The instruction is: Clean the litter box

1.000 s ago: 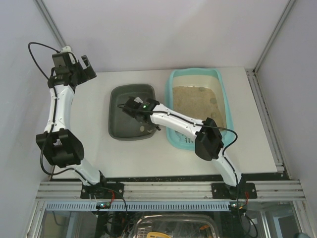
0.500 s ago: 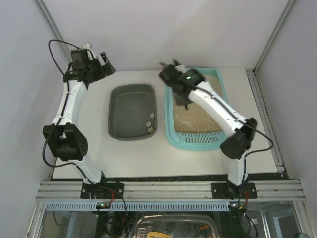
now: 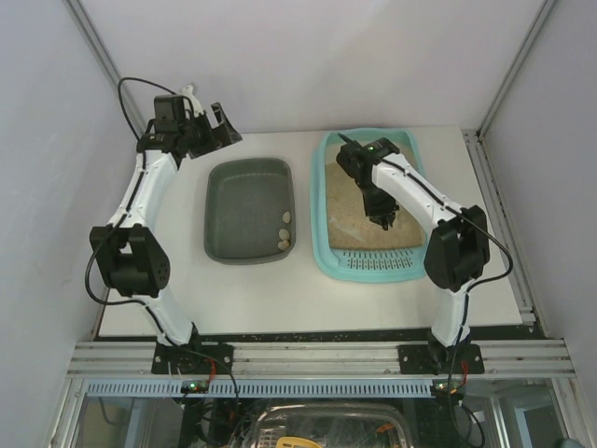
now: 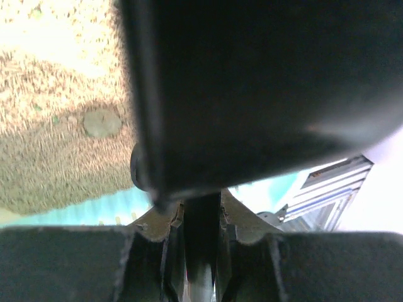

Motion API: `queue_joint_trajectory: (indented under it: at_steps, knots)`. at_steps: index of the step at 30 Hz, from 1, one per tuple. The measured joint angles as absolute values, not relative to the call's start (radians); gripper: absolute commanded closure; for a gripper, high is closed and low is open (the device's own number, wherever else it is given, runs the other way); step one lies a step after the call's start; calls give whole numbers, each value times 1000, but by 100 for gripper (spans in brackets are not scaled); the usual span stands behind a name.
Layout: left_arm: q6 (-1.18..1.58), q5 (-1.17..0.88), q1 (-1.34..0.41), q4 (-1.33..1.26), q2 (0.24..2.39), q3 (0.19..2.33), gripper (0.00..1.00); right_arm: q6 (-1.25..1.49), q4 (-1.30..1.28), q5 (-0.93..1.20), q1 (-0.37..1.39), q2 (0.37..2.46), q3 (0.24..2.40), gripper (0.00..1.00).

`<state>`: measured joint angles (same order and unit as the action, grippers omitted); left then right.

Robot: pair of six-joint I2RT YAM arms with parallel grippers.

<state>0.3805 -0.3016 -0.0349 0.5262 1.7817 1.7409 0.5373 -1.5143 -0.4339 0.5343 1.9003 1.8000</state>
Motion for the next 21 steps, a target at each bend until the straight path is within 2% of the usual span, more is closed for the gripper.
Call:
queue_joint_trajectory:
  at_steps: [7, 14, 21]
  knots:
    - [348, -311, -35, 517, 1781, 1637, 0, 481, -1379, -412, 403, 2002, 1799, 100]
    - [346, -315, -30, 496, 1779, 1596, 0, 430, -1298, -452, 354, 2146, 1828, 100]
    - [347, -318, 0, 482, 1778, 1566, 0, 381, -1279, -523, 346, 2292, 1998, 100]
